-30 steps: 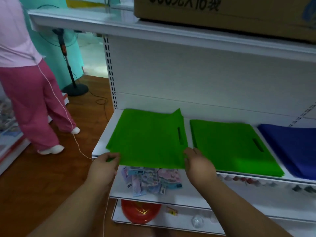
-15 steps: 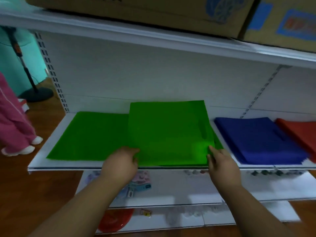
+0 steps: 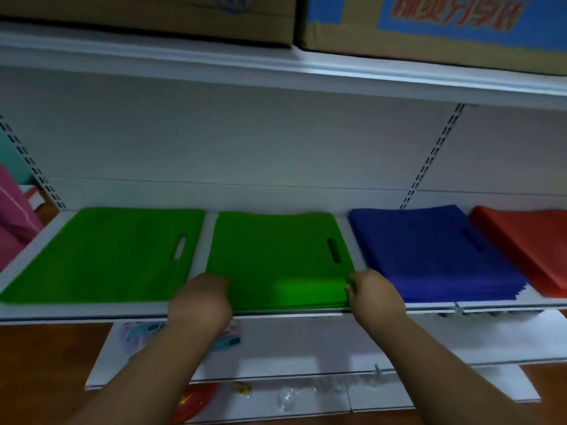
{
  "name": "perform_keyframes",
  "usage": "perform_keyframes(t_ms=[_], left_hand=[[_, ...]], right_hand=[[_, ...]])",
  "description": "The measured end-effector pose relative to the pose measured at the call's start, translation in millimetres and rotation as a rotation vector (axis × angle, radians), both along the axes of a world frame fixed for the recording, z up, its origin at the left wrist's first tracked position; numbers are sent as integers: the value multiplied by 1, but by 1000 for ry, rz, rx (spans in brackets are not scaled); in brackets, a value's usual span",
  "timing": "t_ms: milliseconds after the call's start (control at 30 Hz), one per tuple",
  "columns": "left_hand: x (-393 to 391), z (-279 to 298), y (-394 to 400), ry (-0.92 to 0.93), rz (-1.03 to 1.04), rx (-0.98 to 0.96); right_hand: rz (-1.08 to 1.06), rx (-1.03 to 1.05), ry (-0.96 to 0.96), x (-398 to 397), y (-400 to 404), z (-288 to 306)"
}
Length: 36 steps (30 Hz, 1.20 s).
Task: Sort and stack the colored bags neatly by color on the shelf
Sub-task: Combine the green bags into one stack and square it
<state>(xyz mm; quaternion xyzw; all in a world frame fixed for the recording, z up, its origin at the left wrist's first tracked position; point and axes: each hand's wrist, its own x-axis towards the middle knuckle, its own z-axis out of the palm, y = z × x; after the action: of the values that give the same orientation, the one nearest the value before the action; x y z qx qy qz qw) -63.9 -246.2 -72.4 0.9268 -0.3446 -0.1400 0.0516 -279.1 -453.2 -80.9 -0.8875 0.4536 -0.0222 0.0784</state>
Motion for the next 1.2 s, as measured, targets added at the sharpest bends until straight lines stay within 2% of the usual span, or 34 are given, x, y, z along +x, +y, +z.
perform_keyframes(t_ms=[167,333,467,533,633,733,833,967,1033,1100,1200], left_hand=[[-2,-1,3,-9,46,-60],[0,-2,16,42,38,-182],[11,4,44,94,4,-348],[29,7,65,144,51,-377],[77,7,106,160,174,-321],[128,11,147,179,257,-180],[160,11,175,216,275,-89],[169,-1,208,271,254,-117],[166,-12,229,307,274,-187],[157,-22,239,444,340,-374],[151,-25,252,773,536,-756]], right_hand=[[-27,-42,72,0,-1,1],[64,-49,-76,17,17,12],[182,12,-168,50,54,20],[266,64,-172,76,78,24],[410,121,-116,125,116,26],[486,185,-48,176,162,31],[450,217,88,218,198,30],[372,209,219,235,225,30],[363,143,246,233,238,28],[326,45,208,222,248,17],[214,-22,-65,216,256,-6]])
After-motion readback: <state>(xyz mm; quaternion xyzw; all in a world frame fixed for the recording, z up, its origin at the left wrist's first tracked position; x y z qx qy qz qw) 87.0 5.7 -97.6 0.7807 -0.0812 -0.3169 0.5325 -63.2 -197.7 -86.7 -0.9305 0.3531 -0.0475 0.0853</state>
